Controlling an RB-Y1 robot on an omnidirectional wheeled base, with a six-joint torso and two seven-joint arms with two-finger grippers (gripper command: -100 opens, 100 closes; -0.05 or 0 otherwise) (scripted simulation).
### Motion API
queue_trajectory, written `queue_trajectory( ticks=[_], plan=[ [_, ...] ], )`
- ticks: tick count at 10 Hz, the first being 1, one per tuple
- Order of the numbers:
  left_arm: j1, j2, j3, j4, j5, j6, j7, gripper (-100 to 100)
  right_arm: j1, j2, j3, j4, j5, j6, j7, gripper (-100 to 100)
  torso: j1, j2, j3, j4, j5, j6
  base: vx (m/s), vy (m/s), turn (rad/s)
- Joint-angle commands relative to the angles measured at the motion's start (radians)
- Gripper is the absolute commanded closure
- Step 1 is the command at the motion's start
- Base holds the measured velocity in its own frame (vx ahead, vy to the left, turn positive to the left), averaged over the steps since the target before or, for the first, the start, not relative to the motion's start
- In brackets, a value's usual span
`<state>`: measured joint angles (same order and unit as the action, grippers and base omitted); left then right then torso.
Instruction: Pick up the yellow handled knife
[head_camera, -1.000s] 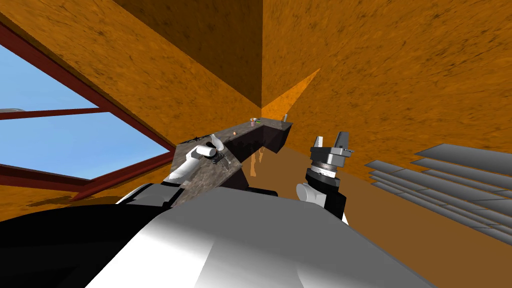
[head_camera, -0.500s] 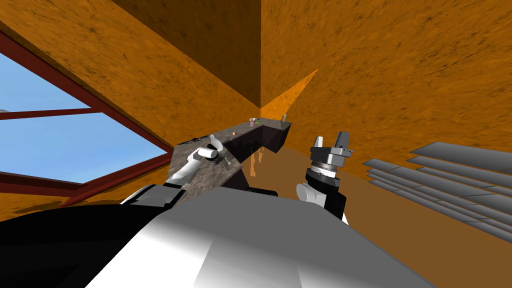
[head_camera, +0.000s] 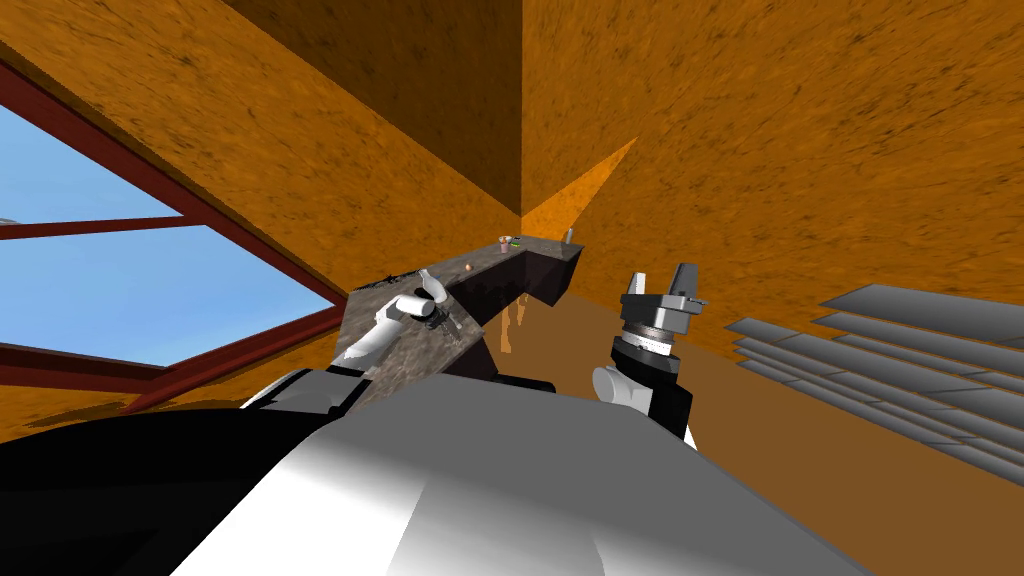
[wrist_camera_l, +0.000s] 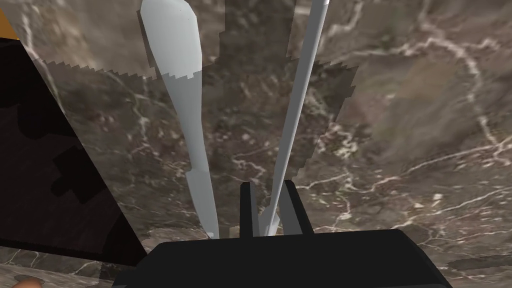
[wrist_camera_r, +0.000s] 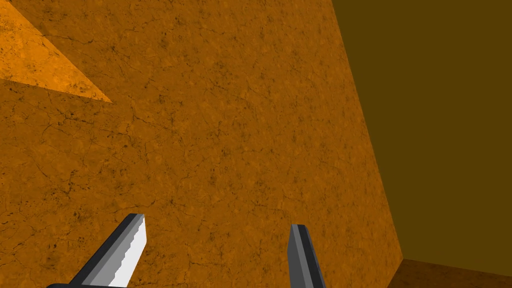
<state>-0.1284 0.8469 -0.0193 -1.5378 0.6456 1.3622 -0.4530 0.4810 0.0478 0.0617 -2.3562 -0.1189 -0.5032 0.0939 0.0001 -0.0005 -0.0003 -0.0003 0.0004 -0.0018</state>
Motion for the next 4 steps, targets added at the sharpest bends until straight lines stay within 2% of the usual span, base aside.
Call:
queue_trajectory(
  ticks=[1,2,3,4],
  plan=[
    [-0.01,0.017,0.009,-0.019,0.019,0.03,-0.002,100,0.0,0.0,0.0,0.0,0.0,0.0,0.0,0,0.0,0.0,0.0,0.0,0.0,0.0,-0.008,-0.023,0.072],
    [-0.012,0.024,0.013,-0.029,0.026,0.042,-0.002,100,0.0,0.0,0.0,0.0,0.0,0.0,0.0,0,-0.001,0.001,0.0,0.0,-0.001,-0.001,-0.01,-0.035,0.071],
    [-0.015,0.019,0.009,-0.018,0.02,0.031,-0.002,100,0.0,0.0,0.0,0.0,0.0,0.0,0.0,0,-0.003,0.001,0.001,0.001,-0.001,0.0,-0.002,-0.014,0.013],
    [-0.016,0.02,0.01,-0.019,0.021,0.035,-0.002,0,0.0,0.0,0.0,0.0,0.0,0.0,0.0,0,-0.002,0.001,0.0,0.0,0.0,0.0,0.0,0.0,0.0]
  ],
)
